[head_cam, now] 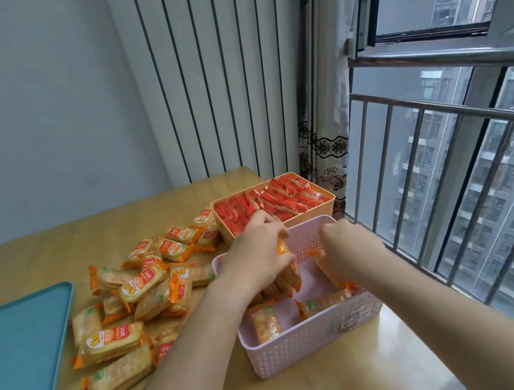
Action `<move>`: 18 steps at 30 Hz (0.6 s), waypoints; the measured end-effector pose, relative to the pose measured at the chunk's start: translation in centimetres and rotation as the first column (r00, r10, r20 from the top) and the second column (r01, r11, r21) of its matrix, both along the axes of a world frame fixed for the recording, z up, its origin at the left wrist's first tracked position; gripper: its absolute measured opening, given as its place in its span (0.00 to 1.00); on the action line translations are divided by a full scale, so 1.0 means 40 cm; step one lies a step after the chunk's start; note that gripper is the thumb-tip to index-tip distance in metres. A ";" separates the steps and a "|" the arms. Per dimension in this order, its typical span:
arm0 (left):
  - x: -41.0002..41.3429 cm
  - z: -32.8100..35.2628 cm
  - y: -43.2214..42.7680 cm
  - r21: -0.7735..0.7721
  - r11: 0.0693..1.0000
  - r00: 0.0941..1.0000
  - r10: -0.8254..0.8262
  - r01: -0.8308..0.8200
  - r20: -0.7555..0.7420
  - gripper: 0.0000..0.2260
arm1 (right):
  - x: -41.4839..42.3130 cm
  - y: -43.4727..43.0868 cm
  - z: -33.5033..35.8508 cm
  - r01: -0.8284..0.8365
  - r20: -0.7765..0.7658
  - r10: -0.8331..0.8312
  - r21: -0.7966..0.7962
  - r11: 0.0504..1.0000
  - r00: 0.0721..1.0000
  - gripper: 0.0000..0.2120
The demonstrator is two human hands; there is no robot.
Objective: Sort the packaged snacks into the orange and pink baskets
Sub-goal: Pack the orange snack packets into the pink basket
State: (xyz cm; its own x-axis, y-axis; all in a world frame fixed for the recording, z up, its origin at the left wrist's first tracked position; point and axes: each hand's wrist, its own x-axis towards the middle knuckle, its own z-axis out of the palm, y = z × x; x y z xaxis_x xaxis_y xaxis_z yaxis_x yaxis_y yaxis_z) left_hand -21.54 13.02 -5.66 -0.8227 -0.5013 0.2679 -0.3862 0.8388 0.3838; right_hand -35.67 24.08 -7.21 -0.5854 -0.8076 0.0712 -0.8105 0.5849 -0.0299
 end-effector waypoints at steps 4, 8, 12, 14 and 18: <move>-0.010 -0.010 0.010 -0.105 0.992 0.993 0.083 -0.074 0.085 0.15 | 0.004 -0.015 -0.040 0.001 0.012 -0.002 0.056 0.998 1.000 0.12; -0.026 -0.011 0.015 -0.210 0.973 0.983 0.124 -0.094 0.135 0.15 | -0.007 -0.031 -0.059 0.011 0.088 -0.014 0.028 1.000 0.996 0.10; -0.036 -0.023 0.019 -0.308 0.947 0.978 0.146 -0.094 0.150 0.17 | -0.002 -0.024 -0.049 -0.034 0.122 0.030 0.030 0.999 0.992 0.08; -0.041 -0.027 0.015 -0.318 0.942 0.977 0.159 -0.106 0.145 0.21 | -0.003 -0.015 -0.036 -0.042 0.152 0.046 -0.031 0.999 0.987 0.11; -0.041 -0.031 0.011 -0.286 0.950 0.980 0.166 -0.128 0.111 0.21 | 0.002 0.000 -0.002 -0.051 0.236 0.084 -0.143 0.988 0.968 0.10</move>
State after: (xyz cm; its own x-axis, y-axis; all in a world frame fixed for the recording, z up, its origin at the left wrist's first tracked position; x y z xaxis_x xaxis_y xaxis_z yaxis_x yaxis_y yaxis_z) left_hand -23.16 13.45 -6.89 -0.7829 -0.5411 0.3069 -0.5446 0.8346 0.0821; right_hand -35.59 24.08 -7.28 -0.5430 -0.8385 0.0459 -0.8071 0.5060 -0.3041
